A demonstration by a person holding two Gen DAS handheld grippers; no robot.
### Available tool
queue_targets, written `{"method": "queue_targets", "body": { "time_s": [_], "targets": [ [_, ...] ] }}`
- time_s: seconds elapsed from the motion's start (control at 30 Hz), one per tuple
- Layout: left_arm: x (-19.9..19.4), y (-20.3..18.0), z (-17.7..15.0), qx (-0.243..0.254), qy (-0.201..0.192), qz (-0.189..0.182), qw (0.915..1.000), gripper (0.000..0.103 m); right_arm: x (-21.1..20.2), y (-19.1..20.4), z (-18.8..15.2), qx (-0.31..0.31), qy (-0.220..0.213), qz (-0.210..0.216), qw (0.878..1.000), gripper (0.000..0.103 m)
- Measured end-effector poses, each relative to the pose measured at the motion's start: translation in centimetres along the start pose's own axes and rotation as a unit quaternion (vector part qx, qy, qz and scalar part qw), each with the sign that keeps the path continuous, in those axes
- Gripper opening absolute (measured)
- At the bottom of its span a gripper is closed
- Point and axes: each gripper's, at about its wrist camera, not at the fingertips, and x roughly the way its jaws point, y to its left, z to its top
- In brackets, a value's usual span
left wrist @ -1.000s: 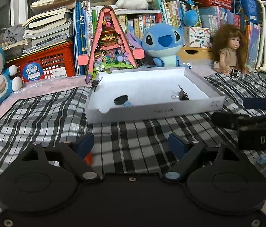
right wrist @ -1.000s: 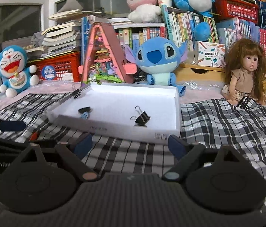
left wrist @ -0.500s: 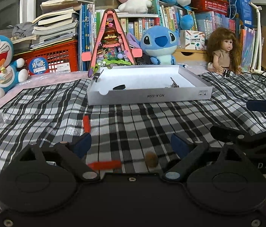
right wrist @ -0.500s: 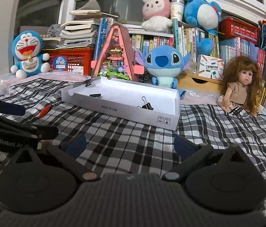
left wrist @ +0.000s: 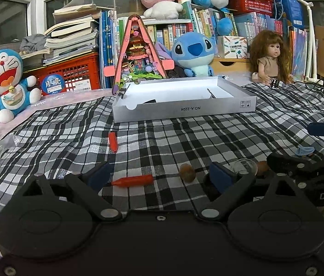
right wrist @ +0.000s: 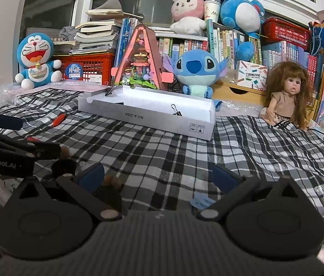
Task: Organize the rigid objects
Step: 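Withdraw both open tools from the box back over the cloth, then grasp the red-handled piece with the left tool while the right tool grasps a light-blue clip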
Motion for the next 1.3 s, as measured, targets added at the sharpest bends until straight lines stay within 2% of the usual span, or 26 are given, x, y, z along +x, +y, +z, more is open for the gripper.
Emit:
{"method": "queue_targets", "body": {
  "time_s": [0.33,0.47,0.63,0.77,0.87,0.93,1.2,1.27,1.3],
  "targets": [
    [0.3,0.7,-0.3,-0.006,-0.001,0.025,0.9997,0.092,-0.4,-1.2,-0.6,0.026,0.003,-0.021,0.999,0.103],
    [0.7,1.5,-0.4,-0.032,0.006,0.037,0.9988,0.092,-0.6,-1.9,-0.9,0.052,-0.002,-0.053,0.997,0.103],
    [1.2,2.0,-0.5,-0.052,0.009,0.042,0.9977,0.085,-0.4,-2.8,-1.5,0.095,0.004,-0.095,0.991,0.103],
    [1.5,1.9,-0.7,-0.048,0.005,0.048,0.9977,0.081,-0.3,-3.0,-1.9,0.111,0.006,-0.104,0.988,0.103],
    [1.8,1.8,-0.8,-0.04,-0.004,0.058,0.9975,0.076,-0.1,-2.8,-2.2,0.114,0.005,-0.104,0.988,0.102],
    [2.1,1.9,-0.9,-0.038,-0.002,0.061,0.9974,0.074,0.1,-2.7,-2.2,0.118,0.01,-0.099,0.988,0.097],
    [2.5,2.0,-1.5,-0.045,0.005,0.054,0.9975,0.068,0.4,-1.8,-2.3,0.119,0.011,-0.093,0.988,0.089],
    [2.5,1.9,-1.6,-0.048,0.002,0.052,0.9975,0.062,0.5,-1.9,-2.3,0.132,0.01,-0.095,0.987,0.087],
    [2.5,2.0,-1.6,-0.052,0.0,0.051,0.9974,0.053,0.6,-2.0,-2.4,0.139,0.008,-0.096,0.986,0.087]
  ]
}}
